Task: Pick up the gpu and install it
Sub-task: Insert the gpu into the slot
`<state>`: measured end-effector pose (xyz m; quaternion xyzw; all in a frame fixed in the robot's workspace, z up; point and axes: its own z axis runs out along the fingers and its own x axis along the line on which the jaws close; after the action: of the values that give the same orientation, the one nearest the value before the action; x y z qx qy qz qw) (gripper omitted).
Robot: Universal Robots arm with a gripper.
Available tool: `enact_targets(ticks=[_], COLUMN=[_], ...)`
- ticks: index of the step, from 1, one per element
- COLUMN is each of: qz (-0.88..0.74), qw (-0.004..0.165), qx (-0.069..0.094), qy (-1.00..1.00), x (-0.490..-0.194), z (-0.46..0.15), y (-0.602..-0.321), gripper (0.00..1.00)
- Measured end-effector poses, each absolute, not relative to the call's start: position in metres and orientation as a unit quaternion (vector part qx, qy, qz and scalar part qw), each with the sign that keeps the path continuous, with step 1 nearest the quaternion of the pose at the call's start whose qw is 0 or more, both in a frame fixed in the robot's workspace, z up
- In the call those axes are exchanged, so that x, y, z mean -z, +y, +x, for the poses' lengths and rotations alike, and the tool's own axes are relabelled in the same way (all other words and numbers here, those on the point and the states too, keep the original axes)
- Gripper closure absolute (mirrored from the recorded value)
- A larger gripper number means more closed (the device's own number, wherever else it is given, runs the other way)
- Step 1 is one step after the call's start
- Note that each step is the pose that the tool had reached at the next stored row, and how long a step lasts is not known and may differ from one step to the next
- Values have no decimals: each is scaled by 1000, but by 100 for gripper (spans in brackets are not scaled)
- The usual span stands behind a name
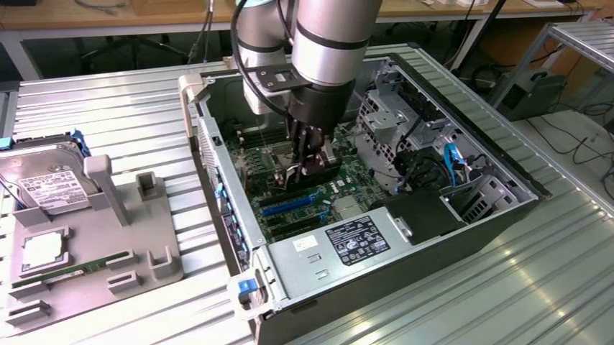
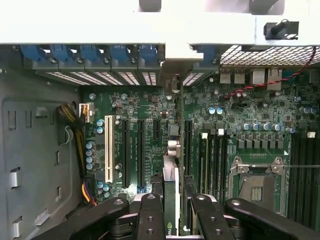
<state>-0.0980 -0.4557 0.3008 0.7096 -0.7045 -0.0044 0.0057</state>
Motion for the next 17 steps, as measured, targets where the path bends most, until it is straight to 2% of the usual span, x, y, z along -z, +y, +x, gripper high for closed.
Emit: enact_targets(ticks=[17], qz=[692], qw=[5], qx=[5], qy=[-722], x=[-283], z=[-99], y=[-459], gripper=[74])
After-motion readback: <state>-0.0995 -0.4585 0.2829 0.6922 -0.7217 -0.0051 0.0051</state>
